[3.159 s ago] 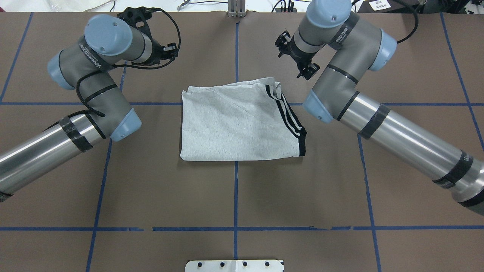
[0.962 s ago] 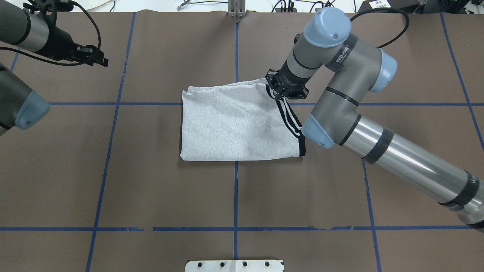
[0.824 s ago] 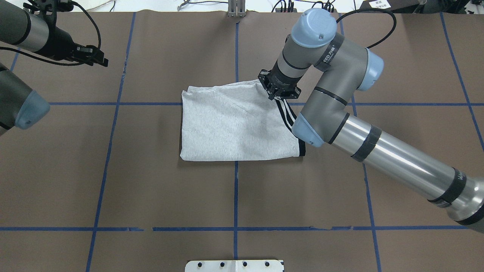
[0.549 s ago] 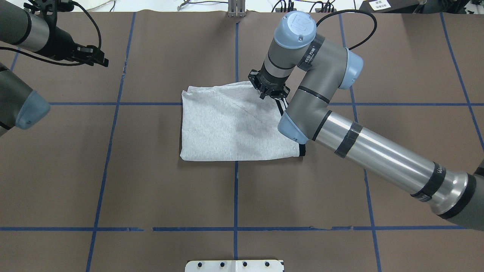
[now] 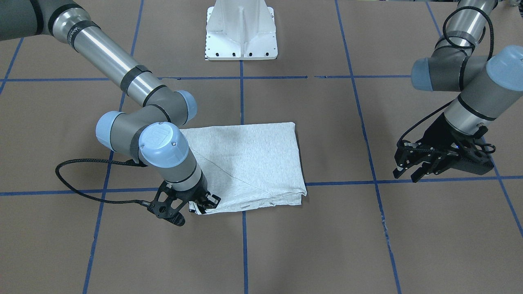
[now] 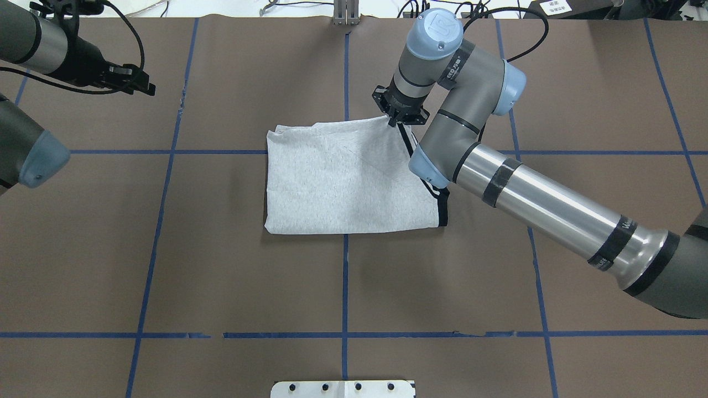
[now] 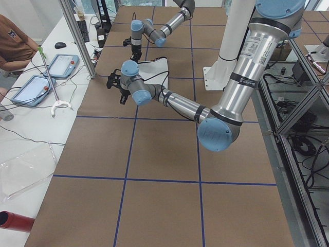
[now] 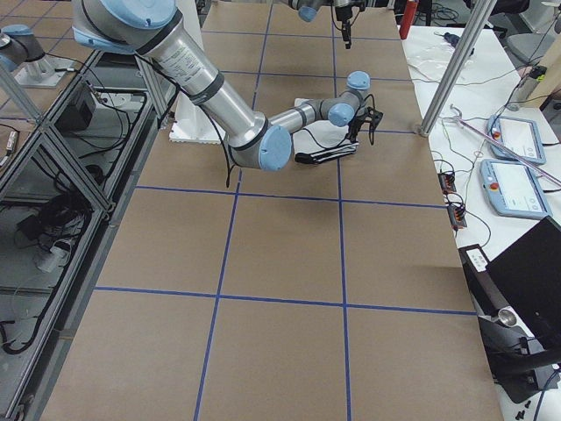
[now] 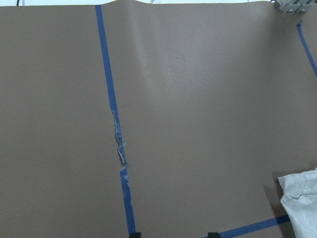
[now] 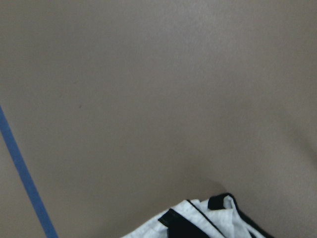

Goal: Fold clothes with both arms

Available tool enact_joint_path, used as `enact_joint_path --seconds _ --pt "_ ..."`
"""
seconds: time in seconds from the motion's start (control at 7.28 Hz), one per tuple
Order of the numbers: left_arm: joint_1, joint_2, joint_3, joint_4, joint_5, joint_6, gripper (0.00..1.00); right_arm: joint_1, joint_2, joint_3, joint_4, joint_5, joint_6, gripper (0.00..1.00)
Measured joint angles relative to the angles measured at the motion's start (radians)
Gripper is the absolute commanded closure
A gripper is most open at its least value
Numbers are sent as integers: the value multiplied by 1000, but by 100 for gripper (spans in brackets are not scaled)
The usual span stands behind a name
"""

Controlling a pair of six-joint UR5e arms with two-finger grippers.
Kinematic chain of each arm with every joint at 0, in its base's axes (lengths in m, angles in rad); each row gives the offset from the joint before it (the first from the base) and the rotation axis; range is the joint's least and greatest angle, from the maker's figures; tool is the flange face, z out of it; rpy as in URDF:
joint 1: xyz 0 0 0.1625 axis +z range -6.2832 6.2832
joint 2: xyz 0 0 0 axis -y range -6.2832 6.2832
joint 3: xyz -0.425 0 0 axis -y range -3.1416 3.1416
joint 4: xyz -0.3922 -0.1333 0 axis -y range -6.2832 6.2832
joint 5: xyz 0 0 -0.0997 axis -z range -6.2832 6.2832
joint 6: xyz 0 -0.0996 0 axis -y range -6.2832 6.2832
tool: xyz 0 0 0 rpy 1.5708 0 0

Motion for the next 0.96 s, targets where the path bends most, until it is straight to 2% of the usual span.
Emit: enact_joint_path --seconds 0.27,0.41,0.69,0.96 --pt "-52 68 -38 0 -34 92 44 77 -19 -1 -3 42 -44 100" --pt "-90 109 -55 1 -53 153 44 125 -77 49 -8 102 -72 100" --pt "-153 184 -80 17 -70 268 43 224 -292 252 -47 200 -183 100" --pt "-209 207 -94 146 -72 428 43 321 -548 501 -149 266 -426 100"
